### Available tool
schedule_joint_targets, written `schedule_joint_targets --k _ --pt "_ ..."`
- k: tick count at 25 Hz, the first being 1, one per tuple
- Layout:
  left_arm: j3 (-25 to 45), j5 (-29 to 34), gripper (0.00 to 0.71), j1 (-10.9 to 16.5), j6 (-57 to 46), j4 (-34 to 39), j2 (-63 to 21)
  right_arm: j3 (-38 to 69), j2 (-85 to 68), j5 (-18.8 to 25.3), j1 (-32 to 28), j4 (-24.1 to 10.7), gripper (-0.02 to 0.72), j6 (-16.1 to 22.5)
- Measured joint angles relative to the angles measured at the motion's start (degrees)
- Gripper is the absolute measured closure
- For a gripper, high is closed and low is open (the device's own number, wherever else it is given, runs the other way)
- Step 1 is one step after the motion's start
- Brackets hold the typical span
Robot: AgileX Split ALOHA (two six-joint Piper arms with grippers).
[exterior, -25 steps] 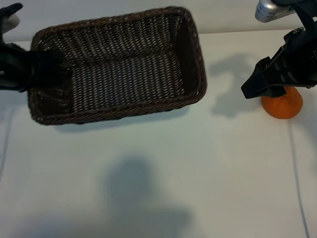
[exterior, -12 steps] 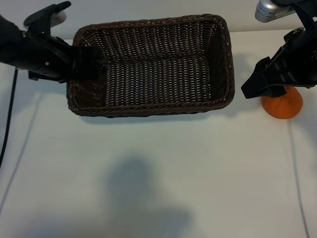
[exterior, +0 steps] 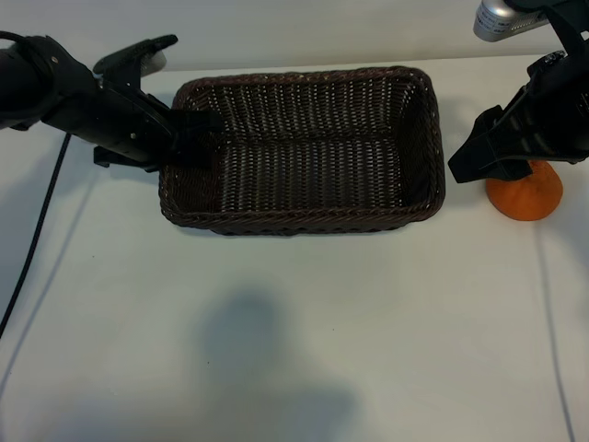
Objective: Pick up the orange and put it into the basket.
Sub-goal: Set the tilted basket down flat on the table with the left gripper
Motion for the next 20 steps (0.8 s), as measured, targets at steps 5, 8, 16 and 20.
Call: schedule_joint_targets --k 5,8,16,20 --pt "0.0 0.0 0.571 0.0 0.0 0.0 1.0 0.0 0.0 0.0 0.0 0.0 0.108 0.0" --pt "0.0 -0.1 0.571 0.0 -0.4 0.5 1.0 0.0 0.0 0.0 0.0 0.0 0.108 0.0" --pt "0.0 -0.4 0.571 0.0 -5.8 7.0 1.0 0.0 0.0 0.0 0.0 0.0 0.108 0.0" --pt "0.0 -0.4 0.571 0.0 -5.9 7.0 1.6 0.0 0.0 0.0 0.0 0.0 0.108 0.0"
